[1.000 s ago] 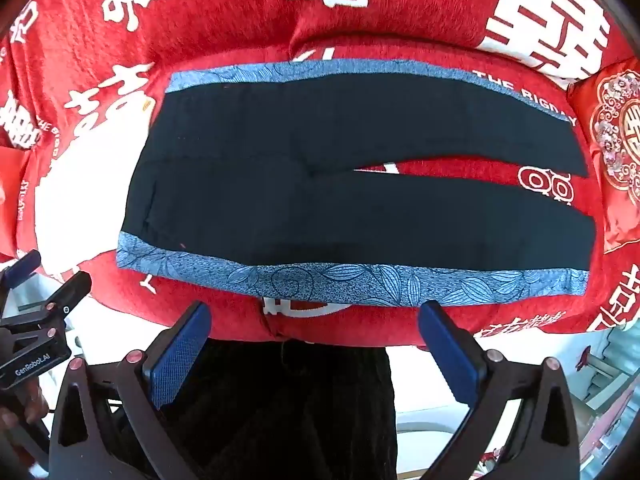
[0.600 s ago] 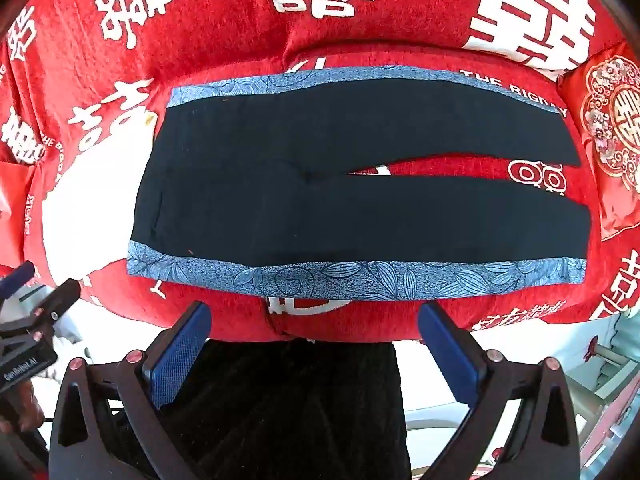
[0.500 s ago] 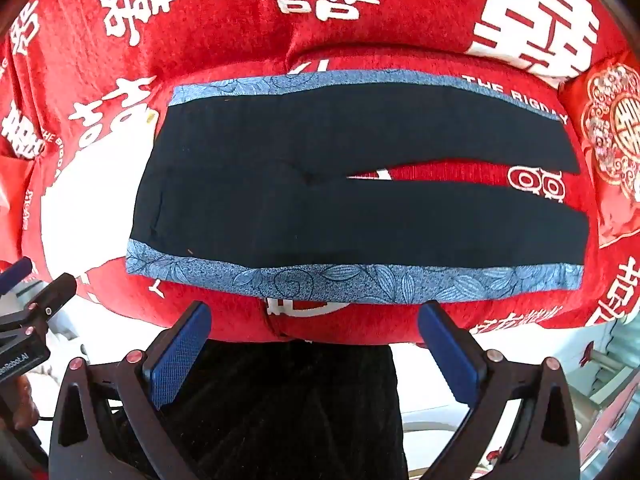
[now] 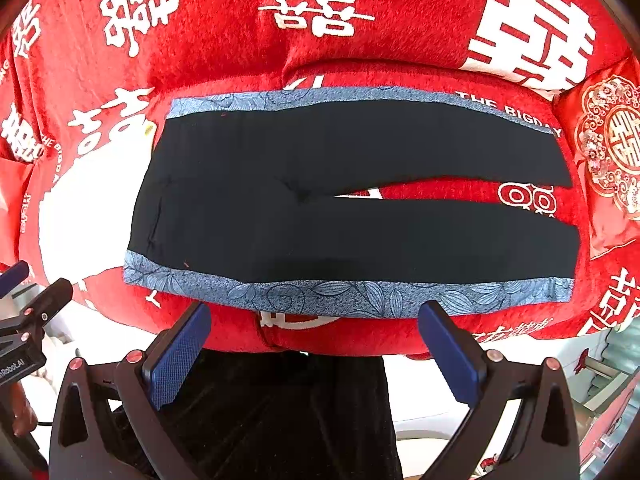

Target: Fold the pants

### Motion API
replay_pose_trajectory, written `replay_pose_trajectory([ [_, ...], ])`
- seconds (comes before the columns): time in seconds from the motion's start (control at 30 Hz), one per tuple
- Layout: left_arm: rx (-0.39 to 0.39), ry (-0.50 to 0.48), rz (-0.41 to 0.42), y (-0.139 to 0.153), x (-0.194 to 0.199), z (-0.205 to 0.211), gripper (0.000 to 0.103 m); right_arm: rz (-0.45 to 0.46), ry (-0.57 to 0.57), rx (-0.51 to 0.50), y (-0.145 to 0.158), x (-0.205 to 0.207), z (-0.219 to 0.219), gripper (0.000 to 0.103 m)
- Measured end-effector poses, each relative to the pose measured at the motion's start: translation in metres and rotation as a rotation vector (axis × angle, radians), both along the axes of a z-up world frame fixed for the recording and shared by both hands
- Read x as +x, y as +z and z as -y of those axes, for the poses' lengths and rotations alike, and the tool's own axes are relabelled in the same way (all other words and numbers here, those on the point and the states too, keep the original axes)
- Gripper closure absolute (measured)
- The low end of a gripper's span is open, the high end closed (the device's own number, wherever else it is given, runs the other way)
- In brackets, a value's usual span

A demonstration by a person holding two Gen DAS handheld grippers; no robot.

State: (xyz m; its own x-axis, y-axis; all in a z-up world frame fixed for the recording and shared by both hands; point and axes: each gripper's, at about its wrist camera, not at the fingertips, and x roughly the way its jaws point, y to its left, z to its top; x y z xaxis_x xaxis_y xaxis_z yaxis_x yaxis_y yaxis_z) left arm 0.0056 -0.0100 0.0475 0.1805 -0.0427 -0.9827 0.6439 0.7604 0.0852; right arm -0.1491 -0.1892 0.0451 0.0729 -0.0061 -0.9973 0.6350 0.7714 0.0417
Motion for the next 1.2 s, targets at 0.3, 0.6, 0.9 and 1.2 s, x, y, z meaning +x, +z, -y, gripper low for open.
replay_pose_trajectory([
  [0.3,0.011,-0.011,0.033,0.005,-0.005,0.004,0.000,0.011,0.003,-0.010,0.002,-0.001,0.000,0.000],
  [0.6,0.014,-0.011,0.056,0.010,-0.007,0.004,0.000,0.026,0.000,-0.019,0.007,-0.003,0.001,0.000],
  [0.9,0.019,-0.015,0.073,0.012,-0.013,0.006,0.000,0.029,-0.006,-0.018,0.008,-0.006,0.003,0.000],
  [1.2,0.021,-0.014,0.074,0.012,-0.014,0.005,0.000,0.034,0.002,-0.019,0.010,-0.008,0.002,0.000],
])
